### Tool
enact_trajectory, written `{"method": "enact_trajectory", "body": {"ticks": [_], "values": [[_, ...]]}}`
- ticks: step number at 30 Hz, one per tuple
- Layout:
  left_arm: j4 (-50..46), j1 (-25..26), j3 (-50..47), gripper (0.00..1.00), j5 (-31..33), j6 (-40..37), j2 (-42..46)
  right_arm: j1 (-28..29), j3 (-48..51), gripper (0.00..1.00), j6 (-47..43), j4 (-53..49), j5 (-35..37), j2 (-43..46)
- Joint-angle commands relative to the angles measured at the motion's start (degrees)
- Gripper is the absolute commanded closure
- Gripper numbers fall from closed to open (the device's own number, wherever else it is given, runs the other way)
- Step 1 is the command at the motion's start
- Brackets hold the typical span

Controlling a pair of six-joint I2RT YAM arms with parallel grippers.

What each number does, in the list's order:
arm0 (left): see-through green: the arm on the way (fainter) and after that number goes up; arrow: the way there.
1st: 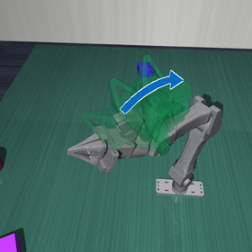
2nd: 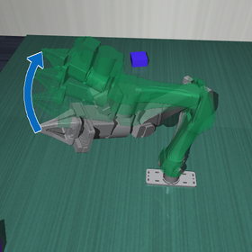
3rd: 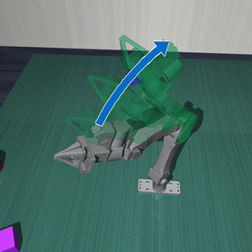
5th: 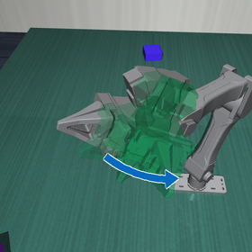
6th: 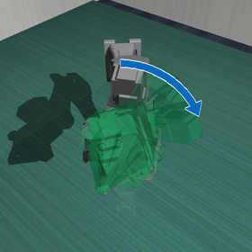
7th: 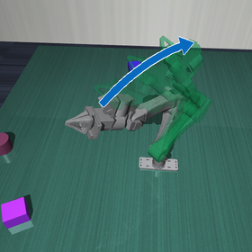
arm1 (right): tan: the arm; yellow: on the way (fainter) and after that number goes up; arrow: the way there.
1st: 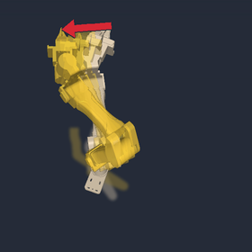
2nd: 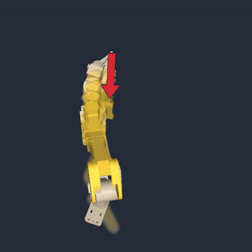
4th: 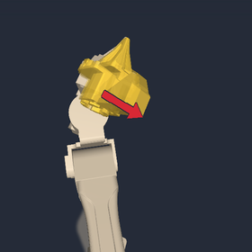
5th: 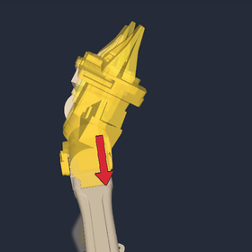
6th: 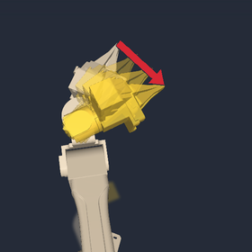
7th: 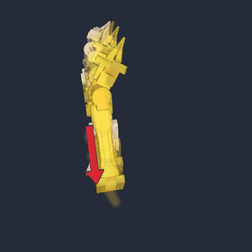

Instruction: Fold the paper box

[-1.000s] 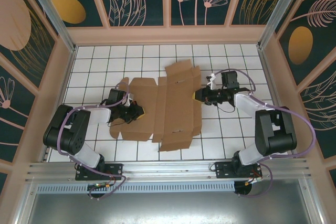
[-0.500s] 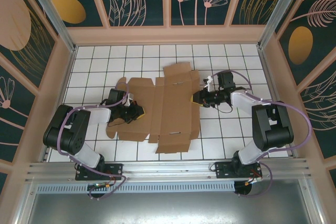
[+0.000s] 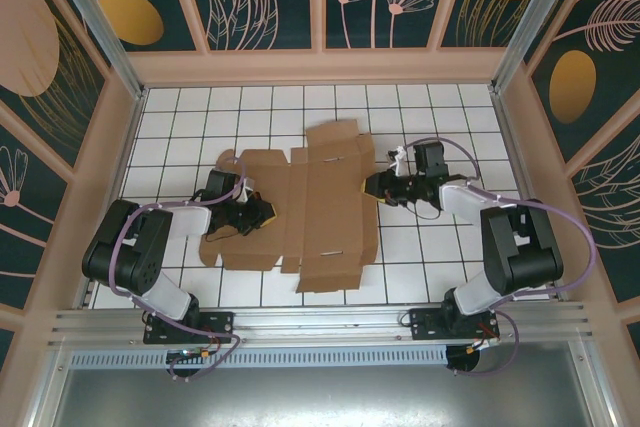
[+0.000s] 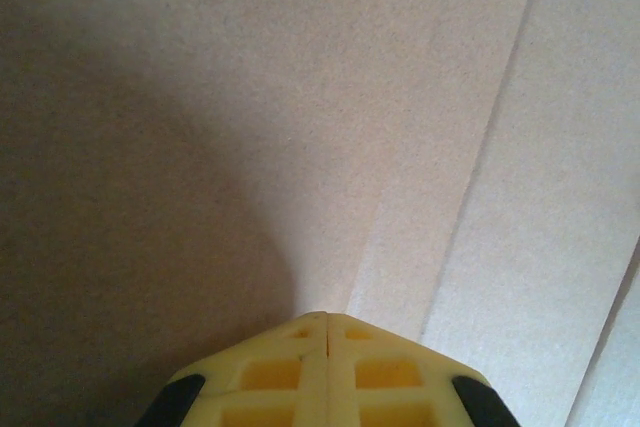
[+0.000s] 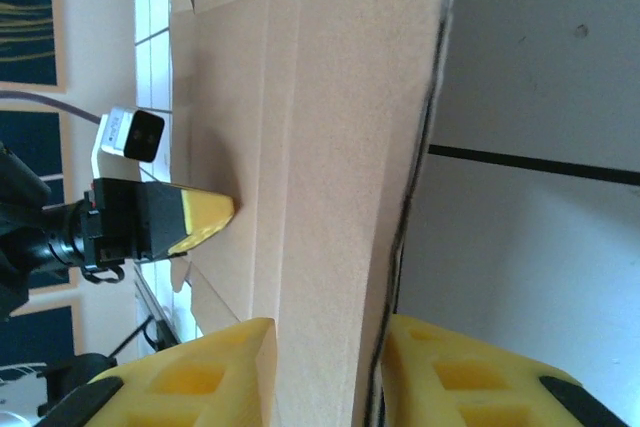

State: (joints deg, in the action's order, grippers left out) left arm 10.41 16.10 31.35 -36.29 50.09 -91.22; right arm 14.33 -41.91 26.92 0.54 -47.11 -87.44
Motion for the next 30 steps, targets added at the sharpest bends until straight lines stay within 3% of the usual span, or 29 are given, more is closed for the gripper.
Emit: {"method": "enact_trajectory", "body": {"ticks": [1,8,14,19,26,30], "values": [[1.4,0.0,-0.8,1.00,-1.4,0.9,-0.6,2.0,0.5,0.67,5.6,9.6,1.6,0.7],[2.0,0.1,-1.2,1.00,-1.6,1.2,-1.9,4.1,0.8,0.68,6.6,12.2,2.9,-3.6],[0.7,0.0,-0.6,1.00,-0.7,0.5,-2.0,4.0,-0.7,0.75,2.1,6.1,8.2,-6.0],[-6.4,-0.4,2.9,1.00,3.6,-3.2,2.3,2.1,-0.2,0.98,-0.1,4.0,9.1,-6.7],[-18.1,-5.1,8.2,1.00,16.1,-8.7,6.4,-1.0,-3.5,1.00,-5.6,-6.5,10.8,-2.8],[-19.7,-6.1,10.2,1.00,21.3,-8.1,5.6,-1.6,-7.5,1.00,-8.8,-14.3,12.0,-1.6]]}}
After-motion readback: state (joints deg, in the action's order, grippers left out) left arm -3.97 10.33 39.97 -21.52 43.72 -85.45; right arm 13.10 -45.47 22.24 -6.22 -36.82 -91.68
